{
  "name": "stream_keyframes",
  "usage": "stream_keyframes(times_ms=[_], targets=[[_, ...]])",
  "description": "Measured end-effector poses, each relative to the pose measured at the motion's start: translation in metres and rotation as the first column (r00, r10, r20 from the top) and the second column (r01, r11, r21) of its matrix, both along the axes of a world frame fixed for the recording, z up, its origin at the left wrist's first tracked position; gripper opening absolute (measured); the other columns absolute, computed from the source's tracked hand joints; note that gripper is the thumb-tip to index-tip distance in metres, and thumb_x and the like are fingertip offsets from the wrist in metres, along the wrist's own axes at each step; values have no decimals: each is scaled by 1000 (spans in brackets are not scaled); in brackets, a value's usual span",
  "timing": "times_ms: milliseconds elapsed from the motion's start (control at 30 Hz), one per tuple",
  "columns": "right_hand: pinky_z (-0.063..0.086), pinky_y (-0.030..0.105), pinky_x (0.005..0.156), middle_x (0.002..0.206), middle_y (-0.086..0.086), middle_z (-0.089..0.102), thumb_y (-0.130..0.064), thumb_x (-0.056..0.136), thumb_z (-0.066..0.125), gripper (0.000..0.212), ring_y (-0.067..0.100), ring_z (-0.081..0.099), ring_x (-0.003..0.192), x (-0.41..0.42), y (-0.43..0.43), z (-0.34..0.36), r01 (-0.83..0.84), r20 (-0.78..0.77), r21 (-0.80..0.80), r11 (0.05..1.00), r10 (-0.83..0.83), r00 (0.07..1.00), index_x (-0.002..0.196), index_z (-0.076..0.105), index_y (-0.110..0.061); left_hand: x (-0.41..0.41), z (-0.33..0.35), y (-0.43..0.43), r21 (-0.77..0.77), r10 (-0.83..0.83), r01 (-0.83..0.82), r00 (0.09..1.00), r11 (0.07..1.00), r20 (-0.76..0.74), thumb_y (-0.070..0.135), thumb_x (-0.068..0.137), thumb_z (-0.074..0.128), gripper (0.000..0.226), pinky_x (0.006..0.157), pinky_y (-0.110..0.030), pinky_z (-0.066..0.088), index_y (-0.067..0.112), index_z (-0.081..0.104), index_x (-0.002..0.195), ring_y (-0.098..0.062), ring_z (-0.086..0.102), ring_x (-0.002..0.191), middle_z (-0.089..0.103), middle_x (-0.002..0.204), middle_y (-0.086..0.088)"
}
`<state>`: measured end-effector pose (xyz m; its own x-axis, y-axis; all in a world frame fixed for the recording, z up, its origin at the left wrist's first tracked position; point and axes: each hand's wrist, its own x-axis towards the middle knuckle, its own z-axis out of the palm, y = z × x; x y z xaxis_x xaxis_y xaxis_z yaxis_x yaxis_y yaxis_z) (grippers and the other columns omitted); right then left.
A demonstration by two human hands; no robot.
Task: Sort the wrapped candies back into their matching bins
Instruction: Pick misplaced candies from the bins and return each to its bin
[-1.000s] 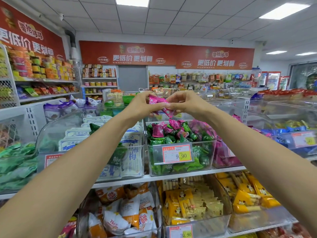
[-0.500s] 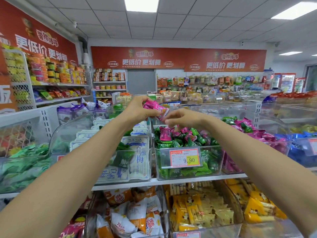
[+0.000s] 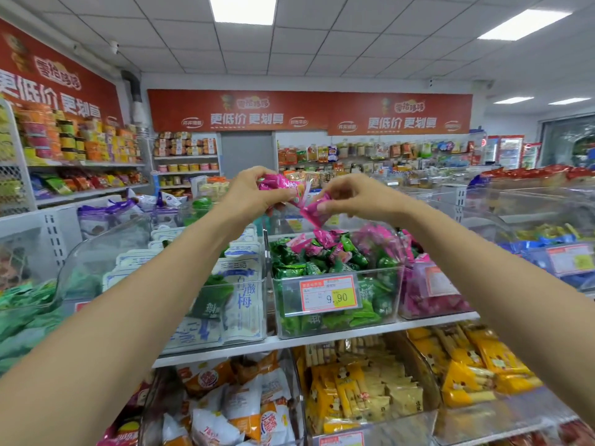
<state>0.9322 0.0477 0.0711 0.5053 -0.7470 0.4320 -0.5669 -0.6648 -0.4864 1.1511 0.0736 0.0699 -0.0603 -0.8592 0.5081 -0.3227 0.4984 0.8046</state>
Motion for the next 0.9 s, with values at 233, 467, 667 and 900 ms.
stream_keyframes(times_ms=[233,467,667,900], targets=[[38,23,56,83,8,66,-28,90,65,21,11,52,65,-94,-1,5,201,218,32,979,-203,955,101,66,-10,-65,11,-9,14,-144,144,984,990,102,13,87,71,33,48,-21,44,15,54,116,-14,63,59,69,93,-13],[40,26,60,75,0,66,-22,90,66,15,12,52,67,-175,-12,5,284,-85,164,945,-274,958,95,69,-8,-141,15,-21,93,-308,296,864,951,398,21,90,68,30,60,-26,47,16,60,119,-13,63,68,65,87,0],[48,24,69,85,5,69,-9,91,63,15,11,61,75,-209,-16,12,233,-370,348,908,-95,924,101,71,-2,-193,9,-31,207,-402,361,631,909,663,27,92,65,32,52,-9,37,16,58,121,6,46,49,50,67,14],[56,23,70,98,4,73,-3,91,60,22,15,70,81,-194,-33,8,238,-342,149,960,-176,923,110,69,-11,-203,1,-37,207,-291,226,448,952,845,47,90,62,44,79,-35,48,21,57,126,-23,61,91,65,110,-6]])
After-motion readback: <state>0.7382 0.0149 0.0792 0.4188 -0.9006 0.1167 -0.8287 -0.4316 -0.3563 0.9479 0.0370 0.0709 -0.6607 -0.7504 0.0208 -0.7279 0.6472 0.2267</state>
